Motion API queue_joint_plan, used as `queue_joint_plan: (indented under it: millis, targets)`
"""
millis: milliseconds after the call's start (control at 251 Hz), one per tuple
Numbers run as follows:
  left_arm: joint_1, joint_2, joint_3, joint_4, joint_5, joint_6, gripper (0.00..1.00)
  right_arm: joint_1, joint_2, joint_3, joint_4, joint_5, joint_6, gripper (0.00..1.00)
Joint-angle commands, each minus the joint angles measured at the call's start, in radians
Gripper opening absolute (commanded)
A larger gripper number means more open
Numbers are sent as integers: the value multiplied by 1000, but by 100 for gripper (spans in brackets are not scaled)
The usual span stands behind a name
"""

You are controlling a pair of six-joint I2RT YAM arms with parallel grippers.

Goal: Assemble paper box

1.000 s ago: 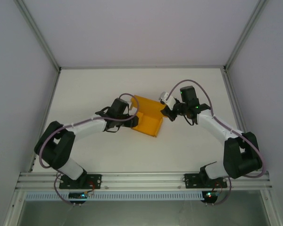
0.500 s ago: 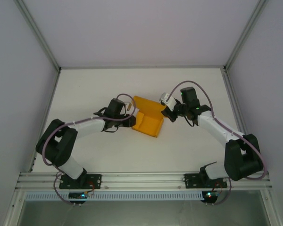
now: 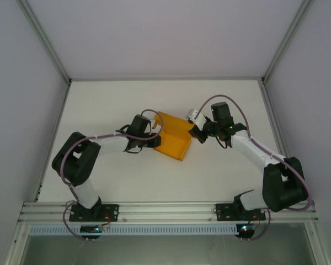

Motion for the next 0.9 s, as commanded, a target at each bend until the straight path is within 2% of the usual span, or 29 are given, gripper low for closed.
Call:
queue_joint_plan:
  millis: [0, 60, 160, 235, 415, 523, 563, 623, 710, 818, 894]
  targets:
    - [-38, 46, 43, -105, -192, 48, 18, 9, -14, -3, 10, -42, -15, 0]
    - [-56, 72, 68, -128, -253, 47, 10, 12, -10, 0, 10, -43, -15, 0]
    - [-74, 124, 113, -164, -300, 51, 5, 18, -6, -1, 7, -38, -13, 0]
    - [-99, 159, 146, -197, -382, 61, 0, 24, -7, -3, 3, -35, -13, 0]
    - [-163, 212, 197, -273, -626, 47, 0, 35, -25, -15, 2, -12, -16, 0]
    - [-178, 235, 223, -343, -709, -8, 0, 39, -40, -24, 7, -2, -12, 0]
    - [-195, 255, 249, -403, -829, -54, 0, 40, -46, -27, 6, -1, -13, 0]
    - [-209, 298, 297, -490, -911, -78, 0, 41, -53, -32, 11, -1, -9, 0]
    - [-236, 338, 326, -520, -973, -68, 0, 42, -53, -37, 23, 1, -1, 0]
    - [-247, 351, 333, -524, -998, -64, 0, 43, -50, -38, 25, 9, 7, 0]
    - [-259, 369, 357, -583, -1071, -106, 0, 43, -51, -35, 25, 8, 10, 0]
